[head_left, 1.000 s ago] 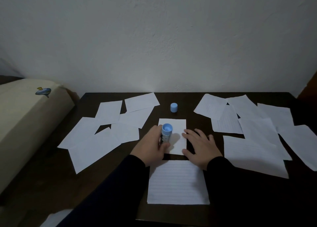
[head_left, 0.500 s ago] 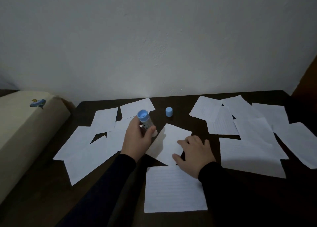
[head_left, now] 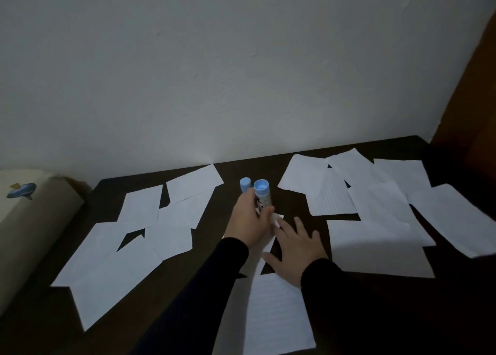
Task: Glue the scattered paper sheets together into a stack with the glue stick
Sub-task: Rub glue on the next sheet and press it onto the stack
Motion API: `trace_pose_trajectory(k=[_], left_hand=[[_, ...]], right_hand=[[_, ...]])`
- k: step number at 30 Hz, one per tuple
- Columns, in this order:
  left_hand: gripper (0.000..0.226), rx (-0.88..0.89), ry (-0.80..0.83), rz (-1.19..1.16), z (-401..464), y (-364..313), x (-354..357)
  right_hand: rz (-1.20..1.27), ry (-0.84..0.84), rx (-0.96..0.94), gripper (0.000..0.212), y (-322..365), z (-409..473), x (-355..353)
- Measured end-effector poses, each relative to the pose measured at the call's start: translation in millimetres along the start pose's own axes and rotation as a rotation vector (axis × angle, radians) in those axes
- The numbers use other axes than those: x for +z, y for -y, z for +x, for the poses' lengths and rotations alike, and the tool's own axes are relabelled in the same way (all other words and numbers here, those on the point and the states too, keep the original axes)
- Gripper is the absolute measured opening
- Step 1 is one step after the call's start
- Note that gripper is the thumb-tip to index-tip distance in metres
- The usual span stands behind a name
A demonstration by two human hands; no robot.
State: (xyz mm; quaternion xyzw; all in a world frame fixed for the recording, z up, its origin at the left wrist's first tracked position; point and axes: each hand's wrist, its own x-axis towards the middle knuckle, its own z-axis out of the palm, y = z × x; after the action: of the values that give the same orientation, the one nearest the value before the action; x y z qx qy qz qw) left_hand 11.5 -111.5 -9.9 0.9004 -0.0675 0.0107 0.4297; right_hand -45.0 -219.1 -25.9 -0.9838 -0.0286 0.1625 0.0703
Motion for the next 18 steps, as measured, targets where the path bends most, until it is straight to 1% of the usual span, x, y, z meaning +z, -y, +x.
trace_pose_trajectory(k=[5, 13, 16, 18], left_hand=[[0.032, 0.012, 0.071, 0.147, 11.5, 4.9, -3.4], [0.031, -0.126, -0.045, 0.23, 24.0, 16.2, -22.4], [0.028, -0.141, -0.048, 0.198, 25.1, 16.9, -26.8], [0.019, -0.149, -0.078, 0.077, 22.7, 17.7, -33.2]], right_hand=[[-0.007, 0.007, -0.004, 0.072, -2.2, 1.3, -1.6], [-0.005, 0.03, -0.001, 0.072, -2.9, 2.3, -1.9], [-0.009, 0.039, 0.002, 0.072, -3.7, 2.2, -2.3], [-0.01, 0.041, 0.006, 0.072, -3.6, 3.3, -1.4]])
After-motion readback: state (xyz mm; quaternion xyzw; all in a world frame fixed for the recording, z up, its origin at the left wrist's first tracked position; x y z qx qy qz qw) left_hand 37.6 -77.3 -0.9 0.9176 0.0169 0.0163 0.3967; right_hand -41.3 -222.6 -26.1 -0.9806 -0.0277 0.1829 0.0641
